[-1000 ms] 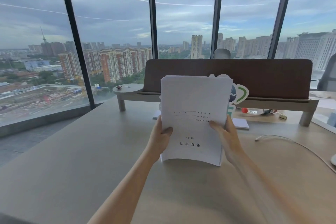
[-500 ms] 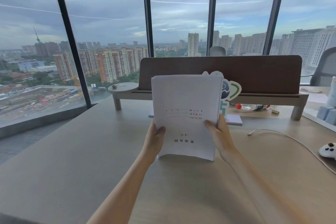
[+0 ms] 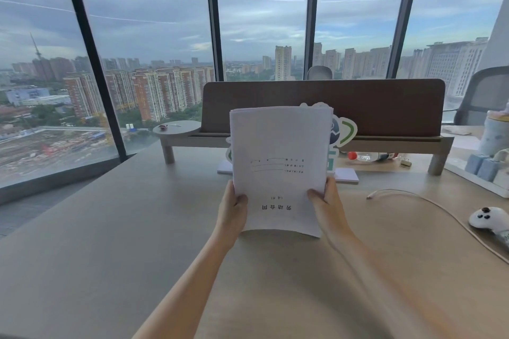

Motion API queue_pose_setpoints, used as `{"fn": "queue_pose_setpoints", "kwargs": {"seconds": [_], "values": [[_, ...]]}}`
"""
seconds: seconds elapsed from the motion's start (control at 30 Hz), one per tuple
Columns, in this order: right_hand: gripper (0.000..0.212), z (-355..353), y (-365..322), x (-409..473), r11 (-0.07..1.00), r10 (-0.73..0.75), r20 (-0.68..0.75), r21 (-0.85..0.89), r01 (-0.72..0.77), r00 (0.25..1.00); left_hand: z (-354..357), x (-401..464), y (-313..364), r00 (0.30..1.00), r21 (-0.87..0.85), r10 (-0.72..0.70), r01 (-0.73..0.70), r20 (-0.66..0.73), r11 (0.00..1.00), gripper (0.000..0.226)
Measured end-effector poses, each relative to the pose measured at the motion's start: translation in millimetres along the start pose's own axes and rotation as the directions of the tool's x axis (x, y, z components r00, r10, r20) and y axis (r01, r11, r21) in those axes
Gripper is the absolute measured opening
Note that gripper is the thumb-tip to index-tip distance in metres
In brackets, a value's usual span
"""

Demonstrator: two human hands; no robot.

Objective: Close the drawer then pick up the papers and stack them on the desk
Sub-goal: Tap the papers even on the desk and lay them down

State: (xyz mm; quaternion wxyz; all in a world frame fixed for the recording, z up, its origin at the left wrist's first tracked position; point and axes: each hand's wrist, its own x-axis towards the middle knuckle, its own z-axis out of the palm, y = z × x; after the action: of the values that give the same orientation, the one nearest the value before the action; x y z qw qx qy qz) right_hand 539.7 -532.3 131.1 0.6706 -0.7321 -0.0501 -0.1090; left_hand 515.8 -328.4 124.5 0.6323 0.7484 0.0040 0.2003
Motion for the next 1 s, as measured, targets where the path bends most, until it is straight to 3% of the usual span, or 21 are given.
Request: {"fn": "queue_pose_setpoints", "kwargs": {"seconds": [0.13,0.23,0.4,0.53,0.7,1.0], "values": [[0.025,2.5,-5.8,4.2,0.999,-0.023,-0.022,0.029,0.024,0.999,-0.9,7.7,-0.8,0.999,0.053,0.041,-0.039,-0.025,0.998,0.044],[0.027,4.3,7.4,-1.3,1.0,0.006,-0.003,-0.026,-0.006,1.0,-0.2,1.5,-14.3,1.0,0.075,-0.013,0.015,-0.021,0.997,0.046],[0.02,5.0,25.9,-7.1,0.994,0.046,0.013,-0.098,-0.045,0.999,0.9,-3.7,-38.4,0.998,0.105,-0.063,0.064,-0.006,0.992,0.025],[0.02,3.9,26.3,-3.9,0.99,0.05,0.016,-0.131,-0.047,0.999,1.6,-5.1,-38.5,0.996,0.086,-0.078,0.081,-0.033,0.993,0.022],[0.027,9.5,28.9,3.2,0.988,0.03,0.012,-0.152,-0.028,0.999,-7.1,-5.0,-36.1,0.981,0.079,-0.14,0.151,-0.132,0.985,0.008],[0.03,68.7,20.8,5.9,0.981,0.125,0.108,-0.164,-0.107,0.986,-54.5,-7.7,-32.4,0.911,0.063,-0.26,0.294,-0.32,0.954,0.019]]}}
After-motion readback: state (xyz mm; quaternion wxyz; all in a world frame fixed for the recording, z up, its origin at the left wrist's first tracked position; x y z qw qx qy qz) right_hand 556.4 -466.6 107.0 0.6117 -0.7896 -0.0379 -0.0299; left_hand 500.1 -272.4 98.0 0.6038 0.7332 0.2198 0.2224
